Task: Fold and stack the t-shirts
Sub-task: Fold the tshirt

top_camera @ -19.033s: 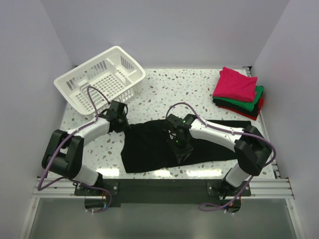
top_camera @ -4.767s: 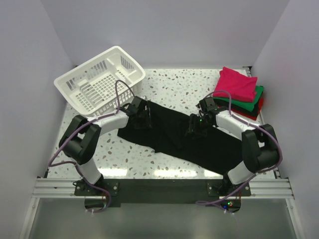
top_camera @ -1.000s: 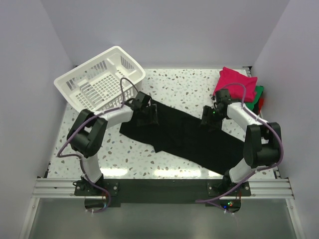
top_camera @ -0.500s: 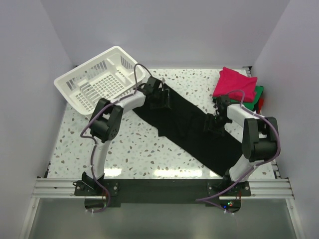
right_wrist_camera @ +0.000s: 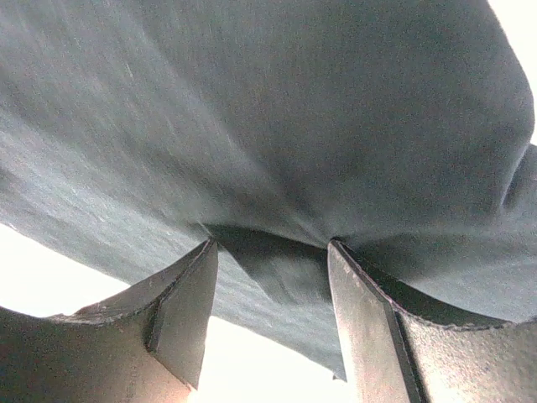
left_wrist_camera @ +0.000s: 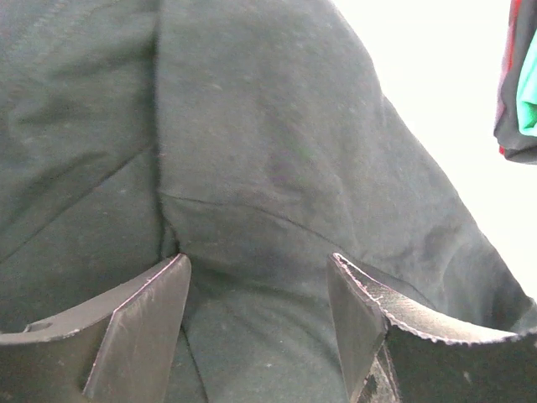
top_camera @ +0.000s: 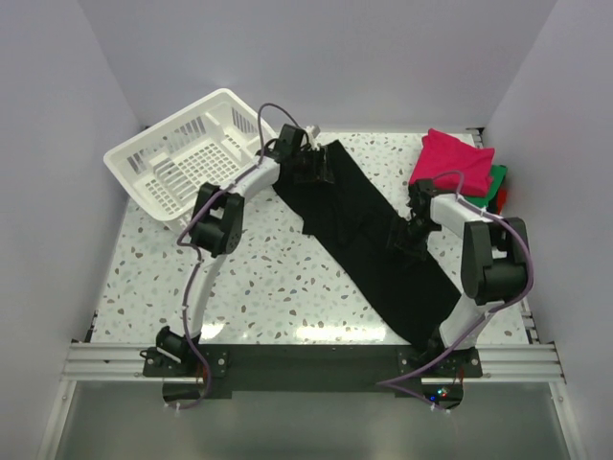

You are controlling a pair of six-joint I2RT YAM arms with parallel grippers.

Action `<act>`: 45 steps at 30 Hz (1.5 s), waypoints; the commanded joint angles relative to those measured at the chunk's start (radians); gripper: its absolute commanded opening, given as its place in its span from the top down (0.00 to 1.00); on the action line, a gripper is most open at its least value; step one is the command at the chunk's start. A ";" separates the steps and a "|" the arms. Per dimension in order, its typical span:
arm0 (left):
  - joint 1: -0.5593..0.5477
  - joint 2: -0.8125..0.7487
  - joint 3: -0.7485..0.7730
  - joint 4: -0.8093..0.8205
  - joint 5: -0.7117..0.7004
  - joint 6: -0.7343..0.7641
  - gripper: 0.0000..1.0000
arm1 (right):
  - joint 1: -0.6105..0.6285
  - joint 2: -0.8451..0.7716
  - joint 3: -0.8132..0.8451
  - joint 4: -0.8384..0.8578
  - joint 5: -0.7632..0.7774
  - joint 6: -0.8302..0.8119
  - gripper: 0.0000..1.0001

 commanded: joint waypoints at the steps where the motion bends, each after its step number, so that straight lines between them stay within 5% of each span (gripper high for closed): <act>1: 0.035 0.048 -0.021 0.007 -0.022 0.102 0.27 | 0.011 -0.018 0.081 -0.110 0.033 0.015 0.41; 7: 0.012 -0.131 -0.126 0.156 0.038 0.059 0.24 | 0.010 -0.058 0.244 -0.236 0.111 -0.056 0.40; 14: -0.023 -0.282 -0.311 0.125 -0.022 -0.116 0.24 | 0.008 -0.057 0.115 -0.168 0.139 -0.080 0.40; 25: -0.026 -0.188 -0.450 0.188 0.047 -0.232 0.24 | 0.013 0.069 0.022 -0.081 0.124 -0.022 0.41; 35: 0.053 -0.006 -0.224 0.119 0.021 -0.154 0.23 | 0.186 0.060 -0.035 -0.032 0.052 0.188 0.42; 45: 0.124 0.178 0.055 0.239 0.201 -0.064 0.23 | 0.381 0.057 -0.026 0.071 -0.013 0.447 0.41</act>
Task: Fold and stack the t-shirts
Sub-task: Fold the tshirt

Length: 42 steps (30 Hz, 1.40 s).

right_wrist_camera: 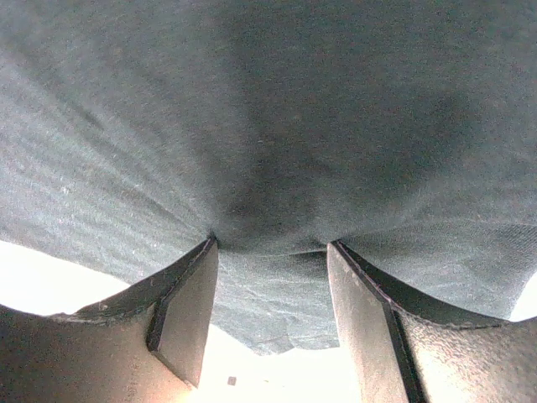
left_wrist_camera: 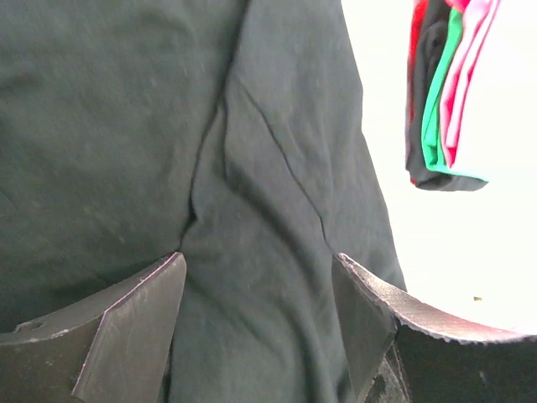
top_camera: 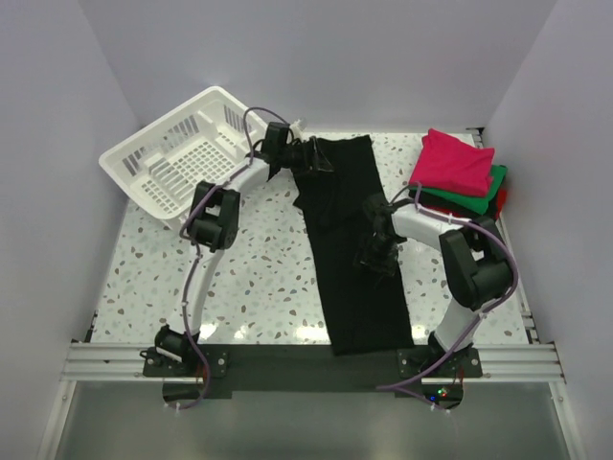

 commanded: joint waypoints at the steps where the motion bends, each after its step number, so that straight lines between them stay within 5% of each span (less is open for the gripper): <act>1: 0.047 0.118 0.057 0.017 -0.032 0.104 0.23 | 0.067 0.052 0.006 0.126 -0.058 0.131 0.41; 12: 0.068 0.049 0.040 0.217 -0.007 0.123 0.22 | 0.239 0.198 0.248 0.080 -0.042 0.139 0.41; 22: -0.010 -0.323 -0.261 0.381 -0.031 0.155 0.20 | 0.247 -0.027 0.305 -0.190 0.075 -0.045 0.37; 28: -0.070 -0.581 -0.431 0.298 -0.237 0.147 0.19 | 0.291 -0.230 0.083 -0.193 0.038 -0.090 0.39; 31: -0.122 -0.710 -0.506 0.098 -0.405 0.169 0.20 | 0.355 -0.300 -0.032 -0.163 0.038 -0.068 0.39; 42: -0.375 -1.242 -1.253 -0.216 -0.614 -0.021 0.29 | 0.638 -0.280 -0.123 -0.045 0.072 0.087 0.46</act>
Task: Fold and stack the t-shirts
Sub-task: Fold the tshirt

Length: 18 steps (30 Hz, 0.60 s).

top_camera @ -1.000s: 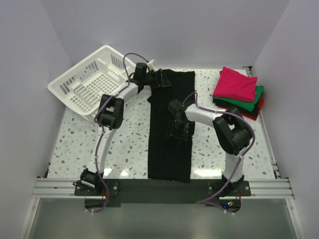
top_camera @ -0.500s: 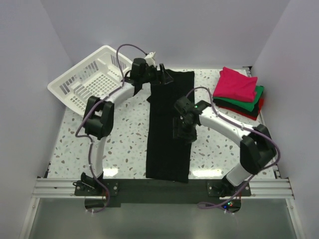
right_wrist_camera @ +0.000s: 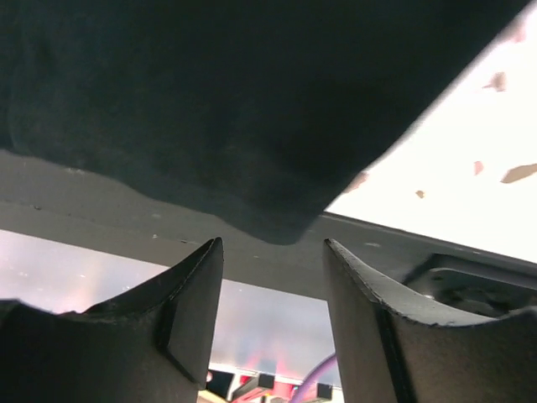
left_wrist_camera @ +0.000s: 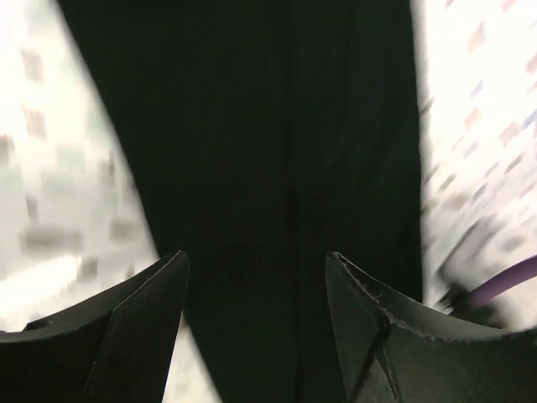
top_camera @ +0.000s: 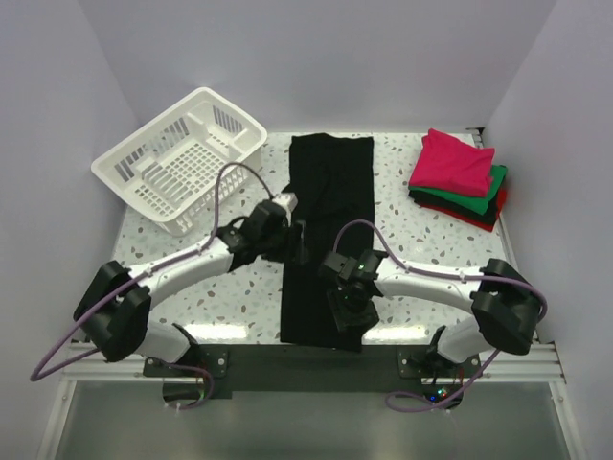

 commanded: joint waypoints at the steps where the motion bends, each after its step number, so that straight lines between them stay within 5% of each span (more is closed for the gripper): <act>1: -0.078 -0.136 -0.177 -0.158 -0.093 -0.123 0.30 | 0.069 0.031 0.023 0.050 0.042 0.073 0.47; 9: -0.274 -0.265 -0.411 -0.188 -0.038 -0.326 0.34 | 0.136 0.051 -0.018 0.088 0.098 0.119 0.50; 18: -0.313 -0.186 -0.469 -0.119 -0.015 -0.377 0.36 | 0.135 0.087 -0.034 0.100 0.138 0.091 0.54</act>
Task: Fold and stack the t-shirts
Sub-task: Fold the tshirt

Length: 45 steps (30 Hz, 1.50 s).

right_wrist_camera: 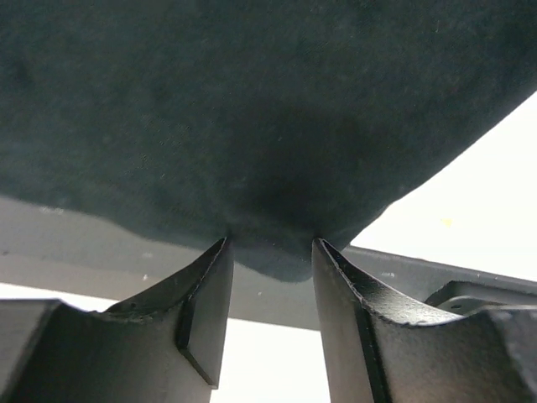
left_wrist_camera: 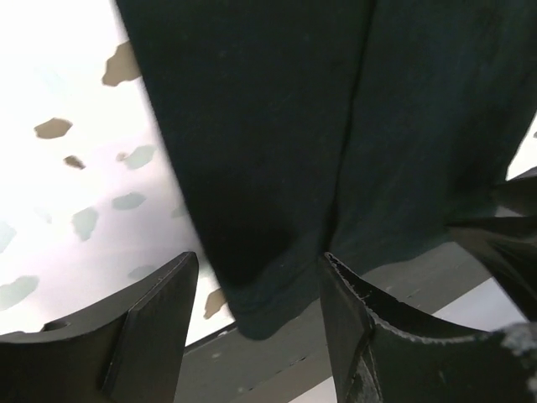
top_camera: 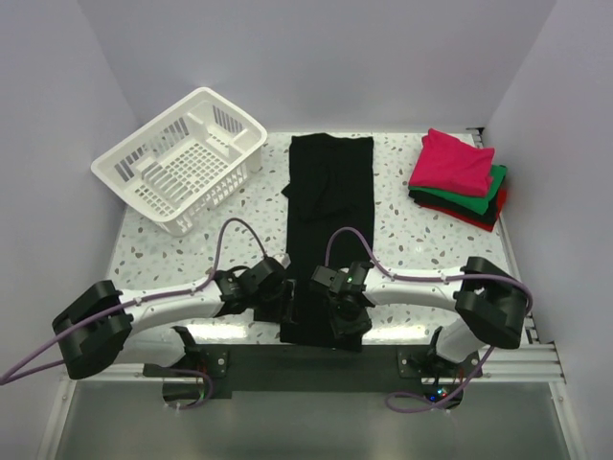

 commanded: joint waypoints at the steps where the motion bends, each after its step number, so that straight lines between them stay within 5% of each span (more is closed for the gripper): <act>1: -0.012 0.049 -0.017 0.006 -0.028 -0.022 0.36 | 0.001 0.012 -0.033 0.024 0.036 0.007 0.55; 6: -0.018 0.111 -0.040 0.069 0.022 -0.033 0.39 | 0.003 0.017 -0.060 0.033 0.027 0.014 0.59; 19: -0.096 0.126 0.001 -0.112 -0.074 -0.065 0.57 | 0.001 -0.049 -0.084 0.010 0.039 0.054 0.87; 36: -0.116 0.224 -0.035 -0.068 -0.082 -0.061 0.87 | -0.005 -0.147 -0.083 -0.087 0.062 0.082 0.84; 40: -0.118 0.232 -0.051 -0.061 -0.082 -0.059 1.00 | -0.016 -0.167 -0.101 -0.091 0.062 0.091 0.90; 45: -0.118 0.198 -0.069 -0.092 -0.086 -0.079 1.00 | -0.048 -0.219 -0.125 -0.154 0.087 0.128 0.97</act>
